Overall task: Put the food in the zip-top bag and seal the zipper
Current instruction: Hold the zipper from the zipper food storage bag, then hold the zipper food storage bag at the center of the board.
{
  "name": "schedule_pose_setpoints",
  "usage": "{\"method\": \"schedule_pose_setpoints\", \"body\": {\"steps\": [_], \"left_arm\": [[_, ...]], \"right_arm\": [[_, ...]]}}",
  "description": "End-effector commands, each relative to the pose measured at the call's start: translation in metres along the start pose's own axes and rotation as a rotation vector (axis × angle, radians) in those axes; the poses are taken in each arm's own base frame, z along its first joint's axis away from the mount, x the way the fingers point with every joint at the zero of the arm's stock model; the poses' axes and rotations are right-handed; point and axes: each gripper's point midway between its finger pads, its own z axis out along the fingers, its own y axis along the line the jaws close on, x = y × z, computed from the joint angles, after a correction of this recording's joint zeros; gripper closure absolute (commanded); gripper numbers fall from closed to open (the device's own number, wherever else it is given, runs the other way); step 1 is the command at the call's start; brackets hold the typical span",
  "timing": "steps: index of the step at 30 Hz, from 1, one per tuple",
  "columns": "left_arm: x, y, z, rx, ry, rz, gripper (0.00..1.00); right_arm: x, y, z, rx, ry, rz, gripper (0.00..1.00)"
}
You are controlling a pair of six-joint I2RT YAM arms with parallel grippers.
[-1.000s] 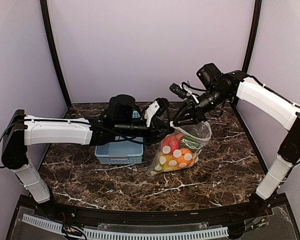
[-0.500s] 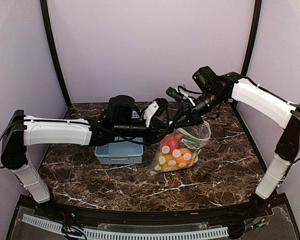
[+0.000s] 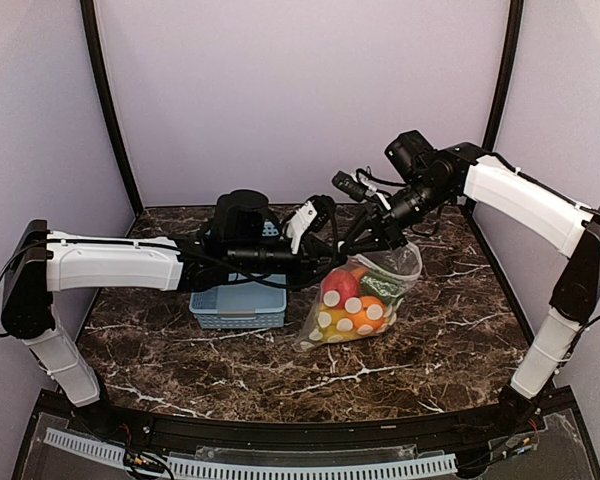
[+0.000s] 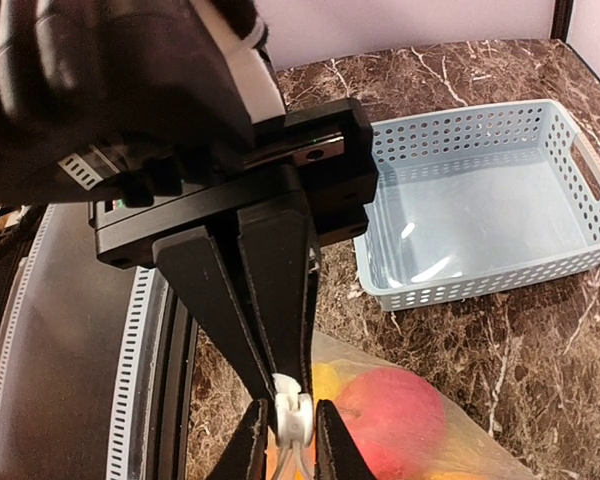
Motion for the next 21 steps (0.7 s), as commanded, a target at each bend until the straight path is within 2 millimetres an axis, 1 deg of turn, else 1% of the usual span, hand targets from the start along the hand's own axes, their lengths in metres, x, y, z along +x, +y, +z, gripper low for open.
{"method": "schedule_pose_setpoints", "body": {"steps": [1,3,4,5,7,8,14,17,18,21], "left_arm": [[-0.019,-0.006,-0.01,0.008,-0.055,0.012,0.99],[-0.018,-0.006,-0.01,0.006,-0.052,0.008,0.99],[-0.018,-0.006,-0.01,0.009,-0.051,0.006,0.97],[-0.016,-0.006,-0.009,0.009,-0.045,0.002,0.89],[-0.018,-0.006,-0.009,0.012,-0.046,0.002,0.8],[-0.018,-0.007,-0.009,0.018,-0.047,0.003,0.79],[-0.022,-0.009,-0.009,0.03,-0.056,0.007,0.87],[-0.024,-0.009,-0.009,0.03,-0.065,-0.01,0.94],[-0.025,-0.009,-0.009,0.03,-0.068,-0.015,0.96],[-0.026,-0.005,-0.011,0.004,-0.076,-0.017,0.99]], "right_arm": [[-0.008,0.01,-0.004,-0.016,-0.022,-0.014,0.9],[-0.009,0.01,-0.004,-0.017,-0.024,-0.016,0.98],[-0.009,0.011,-0.004,-0.016,-0.024,-0.019,1.0],[-0.01,0.01,-0.005,-0.01,-0.024,-0.024,1.0],[-0.011,0.009,-0.006,0.007,-0.018,-0.039,1.0],[-0.011,0.008,-0.007,0.019,-0.012,-0.051,1.0],[-0.01,0.008,-0.01,0.058,0.018,-0.095,1.0],[-0.01,0.01,-0.01,0.058,0.021,-0.1,1.0],[-0.009,0.009,-0.009,0.06,0.023,-0.101,1.0],[-0.006,0.005,-0.008,0.074,0.036,-0.102,1.0]]}}
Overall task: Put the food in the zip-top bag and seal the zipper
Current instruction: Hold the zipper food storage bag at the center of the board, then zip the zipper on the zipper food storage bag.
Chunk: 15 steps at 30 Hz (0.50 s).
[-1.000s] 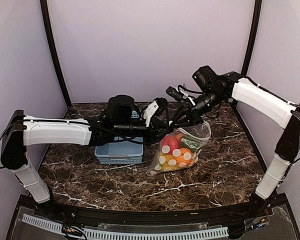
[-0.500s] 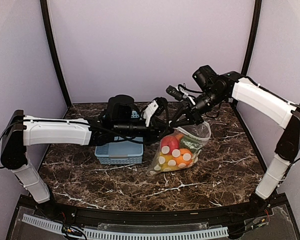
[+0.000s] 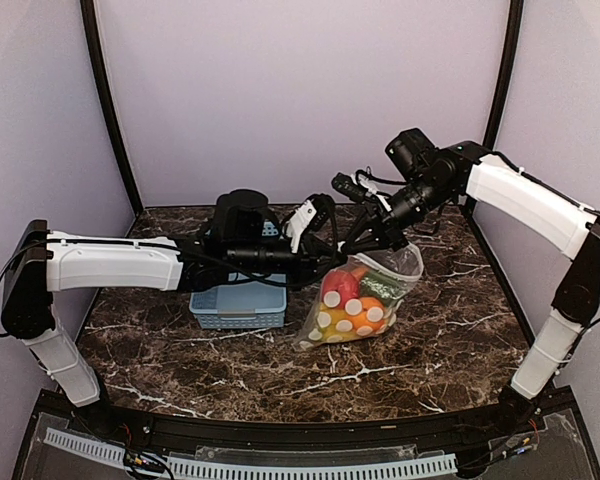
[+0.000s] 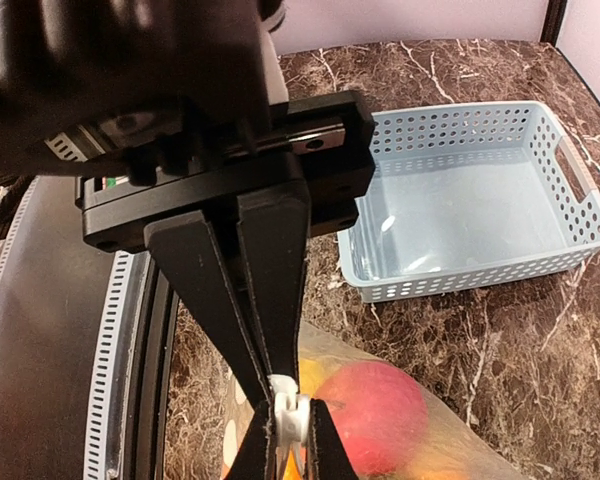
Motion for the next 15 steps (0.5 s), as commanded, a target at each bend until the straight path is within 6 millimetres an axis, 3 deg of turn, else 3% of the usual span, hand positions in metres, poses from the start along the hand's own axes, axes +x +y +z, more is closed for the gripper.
{"method": "schedule_pose_setpoints", "body": {"steps": [1,8,15], "left_arm": [[-0.029,-0.005,-0.013,-0.011,-0.085,0.018,0.99],[-0.038,0.004,-0.037,-0.112,-0.136,0.047,0.99],[-0.035,0.013,-0.057,-0.209,-0.163,0.078,0.99]], "right_arm": [[-0.007,0.004,-0.006,0.035,0.007,-0.052,1.0],[-0.002,-0.017,-0.004,0.104,0.053,-0.053,1.0],[-0.003,-0.035,-0.011,0.176,0.079,-0.049,1.0]]}}
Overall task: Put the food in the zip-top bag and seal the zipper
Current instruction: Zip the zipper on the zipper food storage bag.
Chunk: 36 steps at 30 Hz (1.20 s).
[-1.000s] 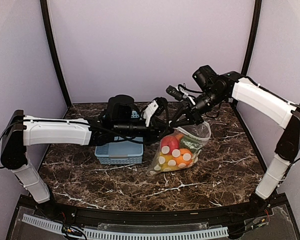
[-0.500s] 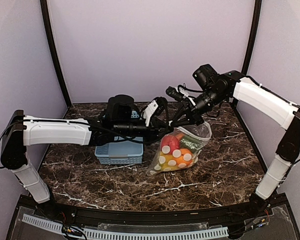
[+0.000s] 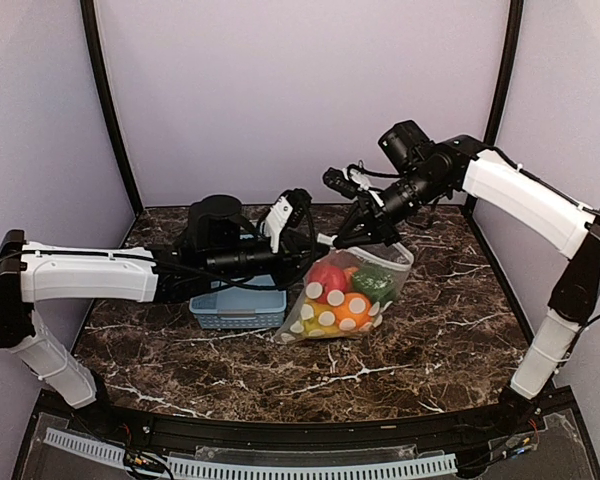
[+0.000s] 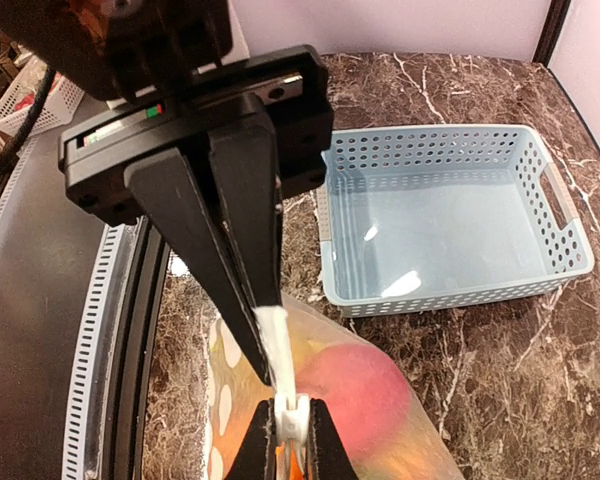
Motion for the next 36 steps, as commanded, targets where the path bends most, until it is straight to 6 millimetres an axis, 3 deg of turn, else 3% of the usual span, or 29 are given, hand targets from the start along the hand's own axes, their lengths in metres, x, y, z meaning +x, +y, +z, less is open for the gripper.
{"method": "schedule_pose_setpoints", "body": {"steps": [1,8,22,36], "left_arm": [[-0.03,0.007,-0.025,-0.073,-0.099,0.053,0.99],[-0.022,0.012,-0.029,-0.107,-0.099,0.049,0.99],[-0.013,0.023,-0.035,-0.143,-0.102,0.03,0.99],[0.0,0.033,-0.031,-0.153,-0.093,0.023,0.99]], "right_arm": [[0.012,-0.032,-0.013,0.129,0.068,0.016,1.0],[0.031,-0.047,-0.032,0.177,0.088,0.049,1.0],[0.107,-0.072,-0.072,0.251,0.123,0.191,0.98],[0.149,-0.087,-0.099,0.308,0.14,0.266,0.98]]}}
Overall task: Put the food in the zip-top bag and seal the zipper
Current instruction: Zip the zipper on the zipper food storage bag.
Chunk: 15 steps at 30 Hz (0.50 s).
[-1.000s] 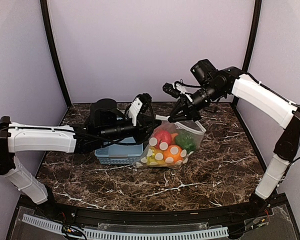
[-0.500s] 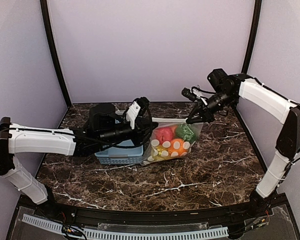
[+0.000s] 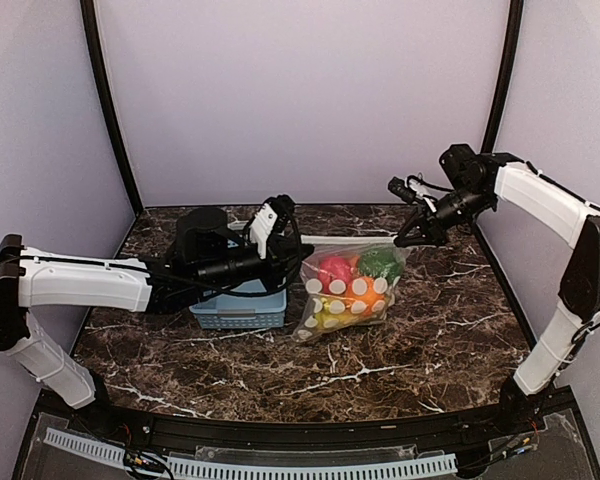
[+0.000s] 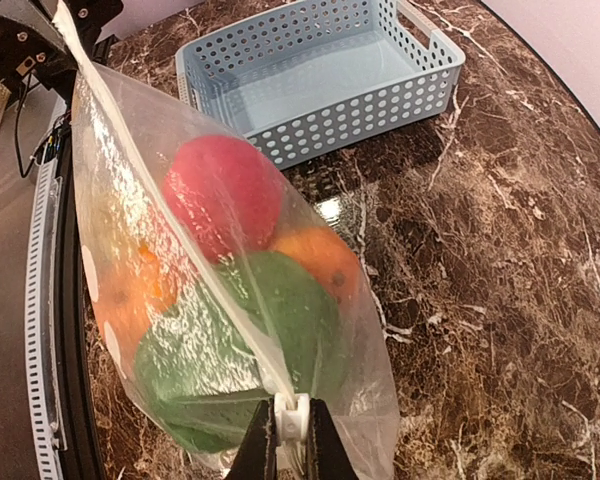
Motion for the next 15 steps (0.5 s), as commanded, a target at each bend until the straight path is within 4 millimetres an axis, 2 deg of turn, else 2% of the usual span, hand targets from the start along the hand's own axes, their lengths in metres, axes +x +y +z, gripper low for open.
{"method": "schedule_pose_setpoints", "body": {"steps": [1,15], "left_arm": [[-0.012,0.008,-0.009,-0.018,-0.048,-0.005,0.99],[0.004,0.008,0.004,0.009,-0.026,-0.051,0.99]], "right_arm": [[0.031,-0.031,-0.022,0.132,0.076,0.038,0.98],[0.052,-0.042,-0.03,0.151,0.104,0.057,0.98]]}}
